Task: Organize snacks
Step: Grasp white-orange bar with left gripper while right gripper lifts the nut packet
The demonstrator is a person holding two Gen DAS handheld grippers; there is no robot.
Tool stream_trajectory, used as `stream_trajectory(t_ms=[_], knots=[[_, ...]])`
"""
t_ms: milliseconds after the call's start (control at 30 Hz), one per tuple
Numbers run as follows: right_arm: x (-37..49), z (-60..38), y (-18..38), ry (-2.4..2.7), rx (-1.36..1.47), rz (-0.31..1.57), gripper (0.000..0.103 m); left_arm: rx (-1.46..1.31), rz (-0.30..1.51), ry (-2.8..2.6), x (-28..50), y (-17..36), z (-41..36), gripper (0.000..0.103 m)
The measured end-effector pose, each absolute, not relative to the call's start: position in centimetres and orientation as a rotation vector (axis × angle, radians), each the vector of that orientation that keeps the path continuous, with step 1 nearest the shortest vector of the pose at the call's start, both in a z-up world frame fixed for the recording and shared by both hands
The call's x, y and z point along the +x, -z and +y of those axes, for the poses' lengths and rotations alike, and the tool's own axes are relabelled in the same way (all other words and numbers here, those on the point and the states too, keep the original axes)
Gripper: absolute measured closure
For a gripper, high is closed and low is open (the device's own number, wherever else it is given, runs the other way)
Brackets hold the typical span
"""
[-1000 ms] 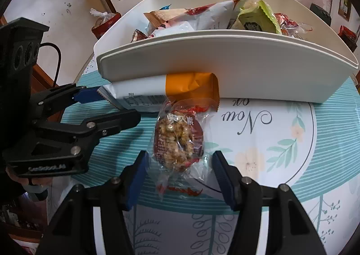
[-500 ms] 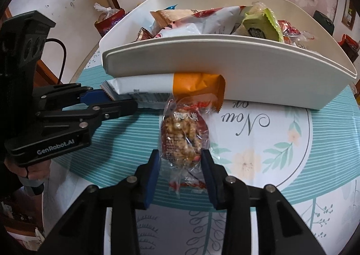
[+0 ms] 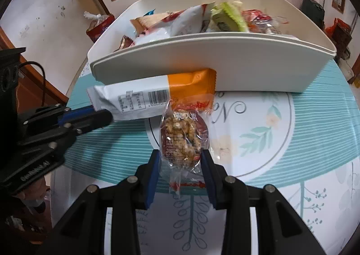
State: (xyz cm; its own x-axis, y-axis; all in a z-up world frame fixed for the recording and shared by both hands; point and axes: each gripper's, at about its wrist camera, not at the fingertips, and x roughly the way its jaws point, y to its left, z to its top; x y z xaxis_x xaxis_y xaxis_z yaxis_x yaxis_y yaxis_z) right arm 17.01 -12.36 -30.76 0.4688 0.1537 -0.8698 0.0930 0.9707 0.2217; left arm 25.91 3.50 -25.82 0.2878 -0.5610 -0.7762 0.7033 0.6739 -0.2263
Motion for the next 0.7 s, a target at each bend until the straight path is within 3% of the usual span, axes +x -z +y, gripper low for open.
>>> stream_trajectory(t_ms=[433, 500, 700], knots=[[15.8, -14.0, 28.9, -0.032, 0.259, 1.057, 0.066, 0.284, 1.032, 0.799, 25.4, 25.2, 0.0, 0.095], [15.8, -13.9, 28.8, -0.023, 0.26, 1.052, 0.067, 0.343, 1.02, 0.796, 25.1, 25.4, -1.0, 0.085], [15.5, -14.7, 29.0, -0.007, 0.274, 1.043, 0.066, 0.445, 1.06, 0.829, 25.0, 26.4, -3.8, 0.066]])
